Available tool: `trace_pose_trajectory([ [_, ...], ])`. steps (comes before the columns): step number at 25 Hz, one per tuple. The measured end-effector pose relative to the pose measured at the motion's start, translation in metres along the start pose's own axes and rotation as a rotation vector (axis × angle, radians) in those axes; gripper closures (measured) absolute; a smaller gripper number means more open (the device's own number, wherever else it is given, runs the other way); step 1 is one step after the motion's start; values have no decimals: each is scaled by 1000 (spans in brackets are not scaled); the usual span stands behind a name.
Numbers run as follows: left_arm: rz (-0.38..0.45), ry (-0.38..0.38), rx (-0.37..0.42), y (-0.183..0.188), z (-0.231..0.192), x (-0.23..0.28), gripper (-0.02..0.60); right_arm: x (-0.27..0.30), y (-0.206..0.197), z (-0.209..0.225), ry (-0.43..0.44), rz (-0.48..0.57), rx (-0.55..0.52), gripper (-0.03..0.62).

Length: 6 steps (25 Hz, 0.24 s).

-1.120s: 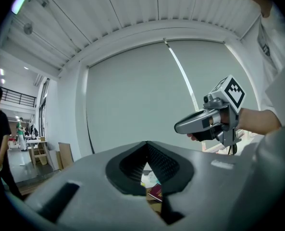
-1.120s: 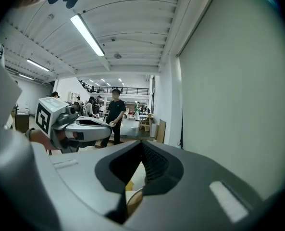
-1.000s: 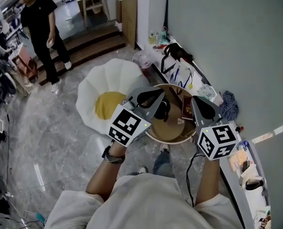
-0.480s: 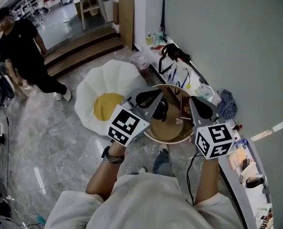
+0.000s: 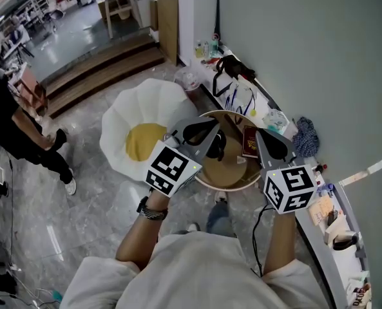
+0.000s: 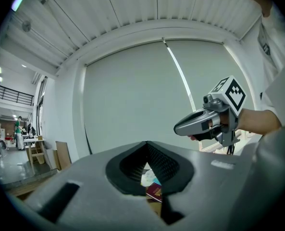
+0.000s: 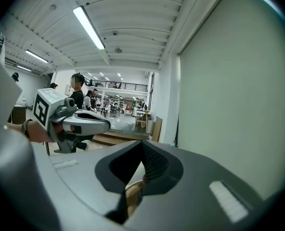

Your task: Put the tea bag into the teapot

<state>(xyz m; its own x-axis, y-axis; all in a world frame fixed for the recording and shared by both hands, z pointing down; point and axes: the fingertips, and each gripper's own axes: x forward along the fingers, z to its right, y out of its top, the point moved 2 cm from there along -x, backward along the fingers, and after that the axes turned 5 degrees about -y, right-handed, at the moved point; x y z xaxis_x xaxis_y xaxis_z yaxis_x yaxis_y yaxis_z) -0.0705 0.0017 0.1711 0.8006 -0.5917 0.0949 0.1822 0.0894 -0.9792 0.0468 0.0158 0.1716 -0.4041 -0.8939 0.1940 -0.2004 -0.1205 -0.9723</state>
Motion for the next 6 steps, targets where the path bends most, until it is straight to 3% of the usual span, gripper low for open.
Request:
trace_pose_trajectory([
  [6,-34,-13,-5,-12,2,2,577,2,-3,0,5,-4,-1,588],
])
